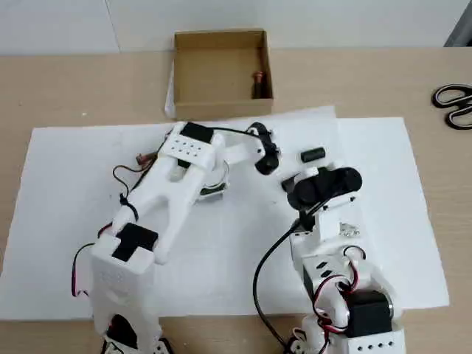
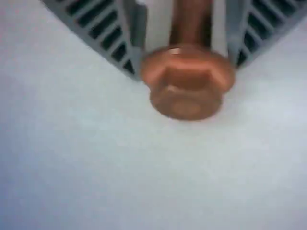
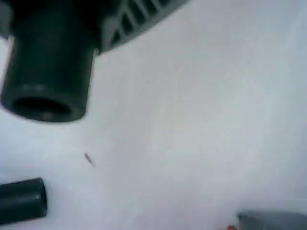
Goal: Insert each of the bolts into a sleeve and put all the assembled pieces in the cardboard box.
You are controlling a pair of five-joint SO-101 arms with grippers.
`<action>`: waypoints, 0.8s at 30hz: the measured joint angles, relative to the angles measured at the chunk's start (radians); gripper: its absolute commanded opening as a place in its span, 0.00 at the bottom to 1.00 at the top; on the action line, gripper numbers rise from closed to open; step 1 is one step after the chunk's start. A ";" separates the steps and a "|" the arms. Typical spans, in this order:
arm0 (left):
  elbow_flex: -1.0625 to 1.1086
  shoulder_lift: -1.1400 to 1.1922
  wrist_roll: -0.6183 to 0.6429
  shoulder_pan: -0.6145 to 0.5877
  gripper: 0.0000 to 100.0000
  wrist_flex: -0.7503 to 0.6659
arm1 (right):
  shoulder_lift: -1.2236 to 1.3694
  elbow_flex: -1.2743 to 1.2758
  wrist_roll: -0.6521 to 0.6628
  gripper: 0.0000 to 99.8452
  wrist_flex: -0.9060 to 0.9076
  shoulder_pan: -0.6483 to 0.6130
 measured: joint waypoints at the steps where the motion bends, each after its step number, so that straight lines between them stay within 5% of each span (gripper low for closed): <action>1: 0.000 0.000 -0.005 0.000 0.11 -0.005 | 0.000 0.000 0.000 0.00 0.000 0.000; 9: 0.002 0.002 -0.005 0.003 0.00 -0.005 | 0.000 0.000 0.000 0.00 0.000 0.000; 24: -0.091 0.012 0.031 0.028 0.01 0.071 | 0.000 0.000 0.000 0.00 0.000 0.000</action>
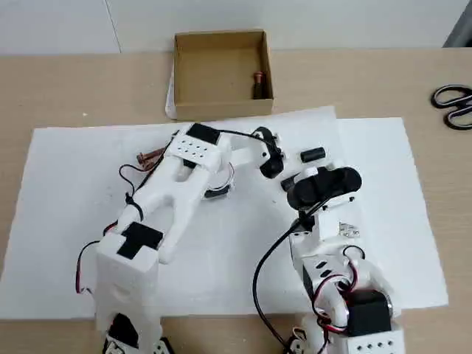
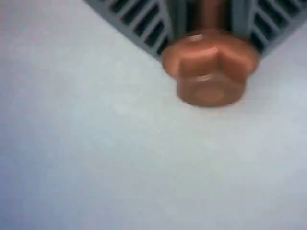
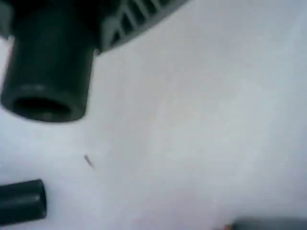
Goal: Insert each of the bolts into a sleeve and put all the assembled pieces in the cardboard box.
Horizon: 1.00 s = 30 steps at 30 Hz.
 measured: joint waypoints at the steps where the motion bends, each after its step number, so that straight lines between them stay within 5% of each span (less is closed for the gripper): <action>1: -0.040 0.000 0.000 0.005 0.01 0.029 | 0.000 0.000 0.000 0.00 0.000 0.000; 10: -0.396 0.000 0.058 0.031 0.01 0.284 | 0.000 -0.002 -0.020 0.00 0.000 0.000; 17: -0.664 -0.005 0.180 0.032 0.01 0.302 | 0.000 -0.038 -0.031 0.00 0.000 -0.002; 26: -0.701 -0.287 0.213 0.055 0.01 0.302 | 0.000 -0.041 -0.031 0.00 0.000 -0.002; 30: -0.707 -0.373 0.330 0.052 0.01 0.302 | 0.000 -0.041 -0.031 0.00 -0.017 0.000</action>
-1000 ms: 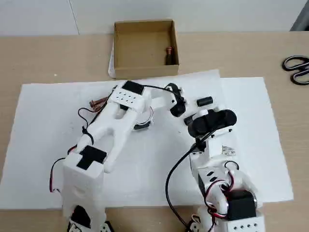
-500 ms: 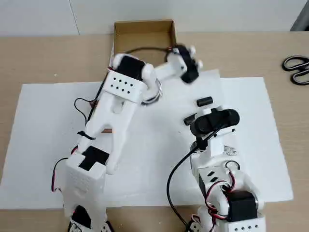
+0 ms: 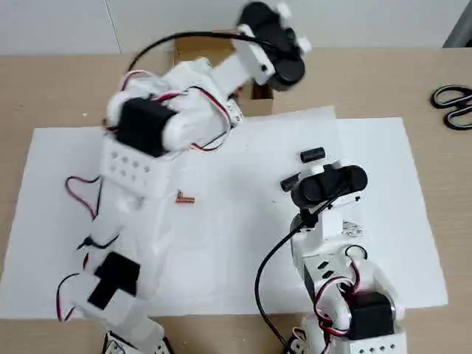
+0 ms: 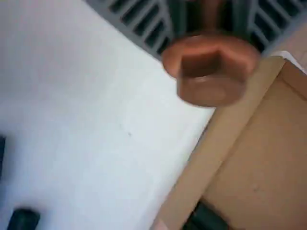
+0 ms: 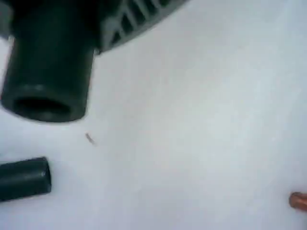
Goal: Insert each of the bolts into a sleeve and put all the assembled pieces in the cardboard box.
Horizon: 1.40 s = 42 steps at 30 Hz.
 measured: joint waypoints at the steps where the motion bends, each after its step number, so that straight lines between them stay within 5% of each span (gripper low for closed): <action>1: 0.000 -0.020 0.041 -0.002 0.01 0.000 | 0.000 0.000 0.000 0.00 -0.014 0.000; 8: 0.000 -0.117 0.376 -0.015 0.01 0.000 | 0.000 0.000 -0.005 0.00 -0.186 -0.012; 19: -0.002 -0.226 0.847 -0.025 0.01 0.000 | -0.078 0.000 -0.006 0.00 -0.222 -0.269; 28: 0.138 -0.460 0.908 -0.035 0.01 0.000 | -0.304 0.023 -0.006 0.00 -0.075 -0.278; 37: 0.637 -0.830 0.905 -0.054 0.01 -0.005 | -0.333 0.057 -0.006 0.00 -0.072 -0.278; 42: 0.961 -1.146 0.862 -0.092 0.01 -0.130 | -0.333 0.057 -0.006 0.00 -0.072 -0.281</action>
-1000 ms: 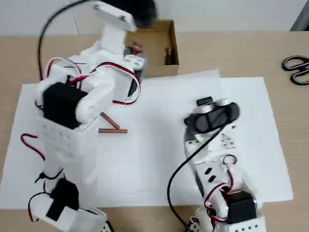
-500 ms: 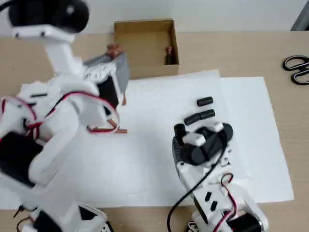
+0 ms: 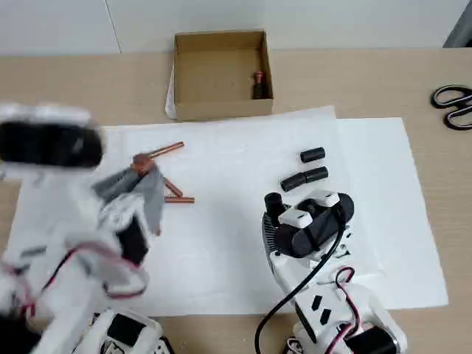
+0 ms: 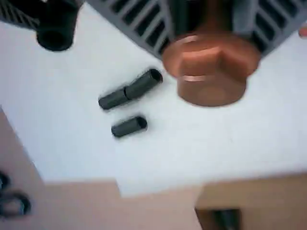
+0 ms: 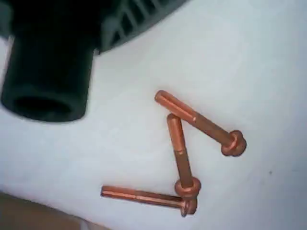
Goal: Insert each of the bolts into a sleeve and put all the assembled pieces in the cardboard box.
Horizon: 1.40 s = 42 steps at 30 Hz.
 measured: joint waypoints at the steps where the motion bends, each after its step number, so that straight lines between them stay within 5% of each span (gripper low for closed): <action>1: 0.066 -0.077 -0.012 -0.021 0.01 -0.046 | 0.000 0.000 0.000 0.00 0.000 0.000; 8: 0.569 -0.502 -0.052 -0.077 0.01 -0.318 | 0.000 0.077 -0.002 0.00 -0.063 -0.009; 15: 0.853 -0.664 0.034 -0.077 0.01 -0.470 | 0.000 0.127 -0.002 0.00 -0.112 -0.181; 25: 1.000 -0.661 0.155 0.078 0.01 -0.675 | 0.000 0.133 -0.002 0.00 -0.115 -0.282; 33: 1.025 -0.667 0.161 0.209 0.01 -0.706 | 0.000 0.158 -0.002 0.00 -0.115 -0.295; 42: 1.100 -0.667 0.141 0.221 0.01 -0.824 | 0.000 0.167 -0.002 0.00 -0.115 -0.358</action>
